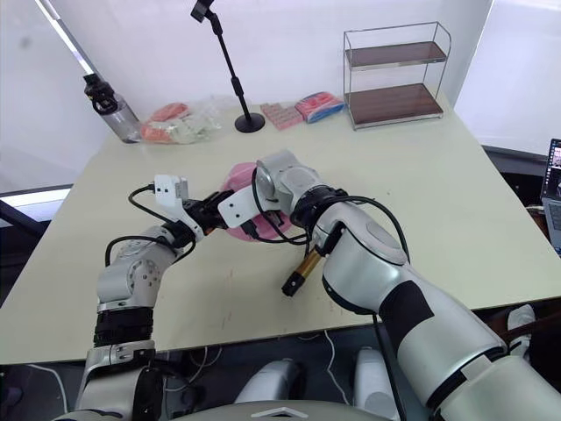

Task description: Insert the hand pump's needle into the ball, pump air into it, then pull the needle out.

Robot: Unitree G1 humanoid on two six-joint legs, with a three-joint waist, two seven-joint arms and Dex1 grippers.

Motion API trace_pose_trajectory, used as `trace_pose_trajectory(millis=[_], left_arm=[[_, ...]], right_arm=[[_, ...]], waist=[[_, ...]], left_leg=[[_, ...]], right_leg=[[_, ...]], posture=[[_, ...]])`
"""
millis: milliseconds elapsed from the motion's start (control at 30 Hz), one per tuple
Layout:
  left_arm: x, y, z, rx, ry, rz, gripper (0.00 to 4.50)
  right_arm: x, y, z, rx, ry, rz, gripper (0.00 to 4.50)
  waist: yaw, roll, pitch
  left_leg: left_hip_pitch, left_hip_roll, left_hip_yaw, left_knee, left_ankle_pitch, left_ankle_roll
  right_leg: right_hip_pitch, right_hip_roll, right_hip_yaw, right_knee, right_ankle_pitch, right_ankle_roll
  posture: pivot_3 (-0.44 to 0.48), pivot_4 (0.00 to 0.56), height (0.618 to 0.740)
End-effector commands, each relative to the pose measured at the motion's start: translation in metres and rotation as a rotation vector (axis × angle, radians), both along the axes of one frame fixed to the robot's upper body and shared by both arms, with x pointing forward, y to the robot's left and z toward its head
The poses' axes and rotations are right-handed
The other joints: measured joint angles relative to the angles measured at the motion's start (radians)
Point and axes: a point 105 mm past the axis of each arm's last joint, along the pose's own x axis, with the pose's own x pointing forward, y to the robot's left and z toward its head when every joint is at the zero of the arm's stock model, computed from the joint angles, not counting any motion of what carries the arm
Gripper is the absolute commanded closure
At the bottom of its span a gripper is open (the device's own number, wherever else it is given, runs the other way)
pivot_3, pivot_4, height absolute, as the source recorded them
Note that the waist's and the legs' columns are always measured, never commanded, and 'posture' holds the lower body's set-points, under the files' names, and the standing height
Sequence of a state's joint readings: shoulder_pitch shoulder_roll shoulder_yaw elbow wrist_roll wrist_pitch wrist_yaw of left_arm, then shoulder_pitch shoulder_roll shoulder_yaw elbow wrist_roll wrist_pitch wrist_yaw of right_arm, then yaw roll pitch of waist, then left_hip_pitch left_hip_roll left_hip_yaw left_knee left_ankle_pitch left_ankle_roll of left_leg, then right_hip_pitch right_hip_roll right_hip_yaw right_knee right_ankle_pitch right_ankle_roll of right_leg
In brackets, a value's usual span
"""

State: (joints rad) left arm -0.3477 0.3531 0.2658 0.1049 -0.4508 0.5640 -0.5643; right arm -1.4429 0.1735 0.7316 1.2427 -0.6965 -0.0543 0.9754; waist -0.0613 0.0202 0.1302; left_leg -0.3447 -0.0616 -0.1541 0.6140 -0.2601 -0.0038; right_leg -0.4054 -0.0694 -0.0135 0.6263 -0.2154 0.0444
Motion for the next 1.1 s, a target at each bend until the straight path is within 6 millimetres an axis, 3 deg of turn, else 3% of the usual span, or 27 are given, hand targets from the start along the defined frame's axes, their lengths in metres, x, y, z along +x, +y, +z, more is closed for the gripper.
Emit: trace_pose_trajectory(millis=[33,767,1100], left_arm=[[-0.021,-0.036,-0.056,-0.06,0.261,-0.16,4.5],[-0.031,-0.031,-0.061,-0.09,0.291,-0.133,4.5],[-0.027,-0.031,-0.059,-0.098,0.28,-0.118,4.5]], right_arm=[[-0.01,0.015,-0.002,-0.023,-0.022,0.069,4.15],[-0.006,-0.01,-0.045,-0.155,-0.034,0.016,4.15],[-0.022,-0.008,-0.069,-0.166,0.048,0.013,4.15]], waist=[[0.001,-0.001,0.001],[0.003,-0.001,-0.001],[0.004,-0.002,-0.004]], left_leg=[[0.0,0.0,0.0,0.0,0.0,0.0],[0.001,-0.003,-0.002,-0.001,0.0,0.0],[0.002,-0.003,-0.003,-0.001,0.0,0.0]], right_leg=[[0.0,0.0,0.0,0.0,0.0,0.0],[0.0,-0.001,0.003,0.0,-0.002,0.0],[0.001,-0.001,0.003,0.001,-0.002,0.0]], posture=[[0.0,0.15,0.74],[0.0,0.15,0.74],[0.0,0.15,0.74]])
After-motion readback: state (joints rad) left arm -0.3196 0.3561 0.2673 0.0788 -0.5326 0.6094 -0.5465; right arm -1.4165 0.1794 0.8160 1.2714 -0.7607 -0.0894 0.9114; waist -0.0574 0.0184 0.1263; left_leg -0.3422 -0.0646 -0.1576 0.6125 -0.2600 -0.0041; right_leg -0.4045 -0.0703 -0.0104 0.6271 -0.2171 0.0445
